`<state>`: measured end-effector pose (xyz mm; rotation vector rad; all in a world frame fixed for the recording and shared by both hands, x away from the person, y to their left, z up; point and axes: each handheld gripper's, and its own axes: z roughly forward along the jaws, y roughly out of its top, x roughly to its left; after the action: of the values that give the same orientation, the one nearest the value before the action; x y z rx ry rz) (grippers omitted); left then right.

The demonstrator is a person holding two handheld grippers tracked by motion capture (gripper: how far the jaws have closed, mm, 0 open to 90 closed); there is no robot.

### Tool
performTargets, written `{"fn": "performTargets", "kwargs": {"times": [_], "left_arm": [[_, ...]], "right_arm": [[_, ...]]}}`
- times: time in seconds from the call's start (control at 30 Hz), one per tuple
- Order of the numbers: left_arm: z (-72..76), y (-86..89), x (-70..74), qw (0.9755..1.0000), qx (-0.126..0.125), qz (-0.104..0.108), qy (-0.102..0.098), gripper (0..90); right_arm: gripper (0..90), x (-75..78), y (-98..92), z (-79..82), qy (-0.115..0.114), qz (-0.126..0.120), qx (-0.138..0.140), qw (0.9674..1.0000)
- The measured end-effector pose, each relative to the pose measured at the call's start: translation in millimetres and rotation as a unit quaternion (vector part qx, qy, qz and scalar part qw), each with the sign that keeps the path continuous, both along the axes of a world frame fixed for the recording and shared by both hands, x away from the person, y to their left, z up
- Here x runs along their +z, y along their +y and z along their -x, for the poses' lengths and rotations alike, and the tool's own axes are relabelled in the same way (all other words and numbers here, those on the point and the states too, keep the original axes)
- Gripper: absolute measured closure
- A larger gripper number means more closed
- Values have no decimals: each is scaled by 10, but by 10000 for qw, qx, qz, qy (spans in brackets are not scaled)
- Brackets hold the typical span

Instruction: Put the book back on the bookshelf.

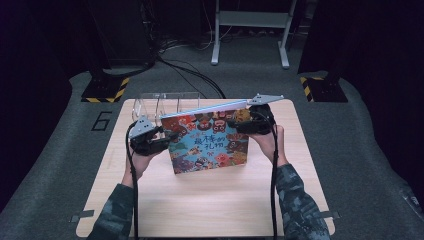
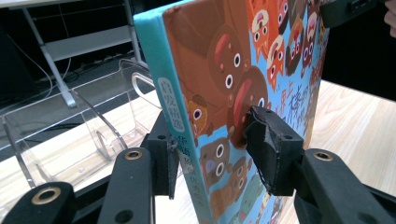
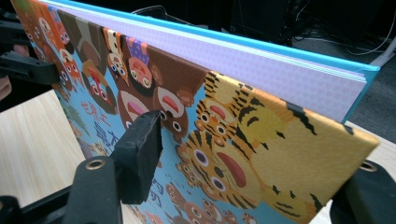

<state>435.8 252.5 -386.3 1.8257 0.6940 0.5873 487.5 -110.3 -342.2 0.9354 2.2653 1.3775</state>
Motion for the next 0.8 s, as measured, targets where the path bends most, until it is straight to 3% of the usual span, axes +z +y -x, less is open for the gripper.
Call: {"fn": "performTargets", "kwargs": {"times": [0.03, 0.07, 0.3, 0.8], "left_arm": [[0, 0, 0, 10000, 0, 0, 0, 551], [15, -19, 9, 9999, 37, -136, -77, 548], [24, -2, 2, 9999, -28, -105, -117, 562], [88, 43, 11, 9997, -208, -65, -95, 617]], "right_arm": [[344, 0, 0, 0, 0, 0, 0, 10000], [335, 3, 12, 1, 0, 108, -37, 9999], [304, 8, 48, 25, -48, 339, -141, 9993], [287, 17, 33, -9, 28, 393, 4, 9992]]}}
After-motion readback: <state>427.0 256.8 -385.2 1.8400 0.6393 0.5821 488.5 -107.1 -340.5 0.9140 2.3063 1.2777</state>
